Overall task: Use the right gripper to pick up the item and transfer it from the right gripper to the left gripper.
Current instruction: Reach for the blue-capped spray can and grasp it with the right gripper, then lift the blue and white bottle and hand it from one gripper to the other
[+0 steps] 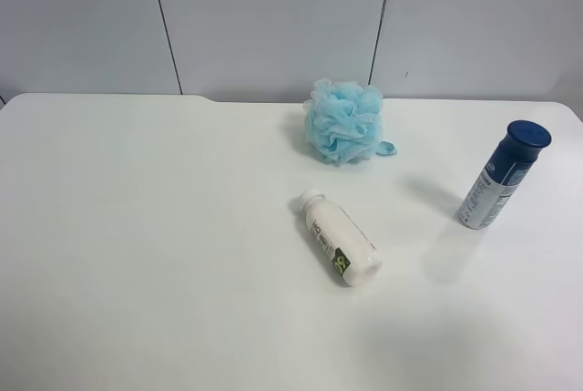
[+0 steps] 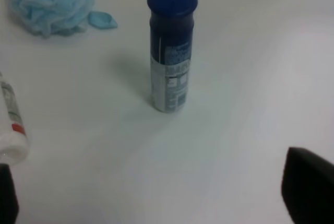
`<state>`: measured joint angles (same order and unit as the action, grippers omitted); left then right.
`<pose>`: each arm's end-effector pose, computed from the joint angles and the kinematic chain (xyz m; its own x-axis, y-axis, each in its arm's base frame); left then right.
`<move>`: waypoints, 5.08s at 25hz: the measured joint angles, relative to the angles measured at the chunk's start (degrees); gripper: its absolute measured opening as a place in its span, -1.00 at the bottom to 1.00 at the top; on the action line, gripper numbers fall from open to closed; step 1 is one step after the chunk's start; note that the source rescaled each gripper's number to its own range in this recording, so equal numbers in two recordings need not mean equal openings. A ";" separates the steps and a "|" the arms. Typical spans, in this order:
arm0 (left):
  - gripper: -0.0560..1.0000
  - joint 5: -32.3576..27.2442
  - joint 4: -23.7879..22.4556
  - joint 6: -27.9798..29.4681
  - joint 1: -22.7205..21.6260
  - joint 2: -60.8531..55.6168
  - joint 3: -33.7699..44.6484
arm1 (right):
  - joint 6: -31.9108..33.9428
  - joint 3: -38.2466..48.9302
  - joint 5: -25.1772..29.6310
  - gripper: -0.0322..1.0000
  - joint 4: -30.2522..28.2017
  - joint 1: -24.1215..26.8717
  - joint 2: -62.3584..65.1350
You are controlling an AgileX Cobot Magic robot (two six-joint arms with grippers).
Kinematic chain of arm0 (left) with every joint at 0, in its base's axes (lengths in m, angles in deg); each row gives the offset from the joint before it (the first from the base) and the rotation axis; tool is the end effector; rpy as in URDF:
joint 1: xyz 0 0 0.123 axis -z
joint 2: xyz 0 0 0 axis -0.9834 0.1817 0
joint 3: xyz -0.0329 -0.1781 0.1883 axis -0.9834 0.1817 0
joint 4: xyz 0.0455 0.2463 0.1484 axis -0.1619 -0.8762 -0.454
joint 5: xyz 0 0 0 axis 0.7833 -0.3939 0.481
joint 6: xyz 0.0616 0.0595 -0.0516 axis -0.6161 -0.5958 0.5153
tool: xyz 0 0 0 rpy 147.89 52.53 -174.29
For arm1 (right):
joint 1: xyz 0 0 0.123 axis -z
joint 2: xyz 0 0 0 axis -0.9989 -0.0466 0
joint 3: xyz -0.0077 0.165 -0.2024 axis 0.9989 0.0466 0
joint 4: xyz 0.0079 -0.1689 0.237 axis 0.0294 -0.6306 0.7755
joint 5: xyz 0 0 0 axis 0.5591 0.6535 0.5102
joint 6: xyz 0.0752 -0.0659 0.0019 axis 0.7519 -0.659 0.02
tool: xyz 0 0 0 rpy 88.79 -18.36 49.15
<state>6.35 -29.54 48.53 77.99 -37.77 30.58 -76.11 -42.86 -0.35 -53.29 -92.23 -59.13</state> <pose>0.0608 -0.0031 0.2947 -0.4433 0.0968 -0.8911 0.0644 0.9950 0.0761 0.0581 0.0059 0.2939 -0.4724 -0.0080 -0.8814 -0.0787 0.9963 0.0331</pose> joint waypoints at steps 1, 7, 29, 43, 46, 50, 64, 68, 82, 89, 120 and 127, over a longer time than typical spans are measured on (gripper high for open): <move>1.00 0.00 0.00 0.00 0.00 0.00 0.00 | 0.00 0.00 0.00 1.00 0.00 0.00 0.00; 1.00 0.00 0.00 0.00 0.00 0.00 0.00 | 0.00 0.00 0.00 1.00 0.00 0.00 0.00; 1.00 0.00 0.00 0.00 0.00 0.00 0.00 | 3.00 -16.04 2.00 1.00 1.10 0.00 -27.12; 1.00 0.00 0.00 0.00 0.00 0.00 0.00 | 3.45 -37.27 6.85 1.00 1.23 0.00 -66.94; 1.00 0.00 0.00 0.00 0.00 0.00 0.00 | 3.45 -39.82 6.80 1.00 0.83 0.06 -72.76; 1.00 0.00 0.00 0.00 0.00 0.00 0.00 | 2.98 -40.42 6.87 1.00 0.83 1.44 -78.64; 1.00 0.00 0.00 0.00 0.00 0.00 0.00 | -2.12 -40.61 1.52 1.00 3.34 6.83 -90.91; 1.00 0.00 0.00 0.00 0.00 0.00 0.00 | -2.99 -40.61 -0.58 1.00 3.34 6.83 -93.37; 1.00 0.00 0.00 0.00 0.00 0.00 0.00 | -4.36 -40.61 -2.44 0.74 3.34 6.83 -99.12; 1.00 0.00 0.00 0.00 0.00 0.00 0.00 | -4.36 -40.61 -2.44 -0.56 3.34 6.83 -99.19; 1.00 0.00 0.00 0.00 0.00 0.00 0.00 | -2.74 -47.62 6.86 -0.92 12.57 -4.90 -87.41; 1.00 0.00 0.52 -0.88 0.00 2.02 0.00 | -4.26 -47.62 6.51 -0.92 18.17 -13.22 -87.41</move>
<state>6.35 -29.02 47.65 77.99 -35.75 30.58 -80.37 -90.48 6.16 -35.12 -105.45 -146.54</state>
